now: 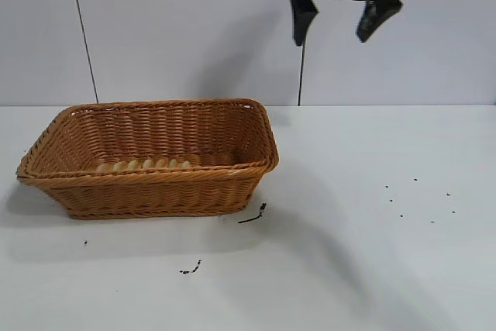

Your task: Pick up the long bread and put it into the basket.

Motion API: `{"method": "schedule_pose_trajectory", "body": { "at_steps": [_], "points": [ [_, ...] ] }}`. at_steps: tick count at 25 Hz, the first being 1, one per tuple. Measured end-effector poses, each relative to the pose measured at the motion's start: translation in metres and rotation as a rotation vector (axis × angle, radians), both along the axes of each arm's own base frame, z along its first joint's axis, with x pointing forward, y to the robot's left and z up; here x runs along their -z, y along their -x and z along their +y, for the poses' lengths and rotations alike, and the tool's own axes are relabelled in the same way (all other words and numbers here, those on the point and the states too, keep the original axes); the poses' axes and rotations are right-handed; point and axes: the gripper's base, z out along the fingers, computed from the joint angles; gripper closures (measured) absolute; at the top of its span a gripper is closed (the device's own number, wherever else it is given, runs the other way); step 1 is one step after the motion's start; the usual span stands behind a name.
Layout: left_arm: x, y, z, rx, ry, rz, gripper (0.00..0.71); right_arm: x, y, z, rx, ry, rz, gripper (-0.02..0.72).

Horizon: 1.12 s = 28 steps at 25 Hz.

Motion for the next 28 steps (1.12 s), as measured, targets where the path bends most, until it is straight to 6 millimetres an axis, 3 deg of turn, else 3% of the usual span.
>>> {"method": "schedule_pose_trajectory", "body": {
  "at_steps": [2,5,11,16,19,22,25,28],
  "points": [
    [0.000,0.000,0.000,0.000,0.000,0.000,0.017,0.000,0.001,-0.013,0.026,0.005,0.005,0.014],
    [0.000,0.000,0.000,0.000,0.000,0.000,0.017,-0.004,0.002,-0.016,0.027,0.002,-0.002,0.014],
    [0.000,0.000,0.000,0.000,0.000,0.000,0.017,-0.028,0.012,0.001,-0.016,-0.028,-0.041,0.014],
    [0.000,0.000,0.000,0.000,0.000,0.000,0.017,-0.048,0.038,0.001,-0.019,-0.023,-0.032,0.014],
    [0.000,0.000,0.000,0.000,0.000,0.000,0.017,-0.064,0.066,0.000,-0.018,-0.016,-0.017,0.014],
    [0.000,0.000,0.000,0.000,0.000,0.000,0.017,-0.086,0.108,0.000,-0.013,-0.018,-0.020,0.014],
    [0.000,0.000,0.000,0.000,0.000,0.000,0.017,-0.105,0.165,-0.001,-0.010,-0.014,-0.027,0.014],
    [0.000,0.000,0.000,0.000,0.000,0.000,0.017,-0.108,0.224,-0.001,-0.009,-0.012,-0.018,0.014]
  ]
}}
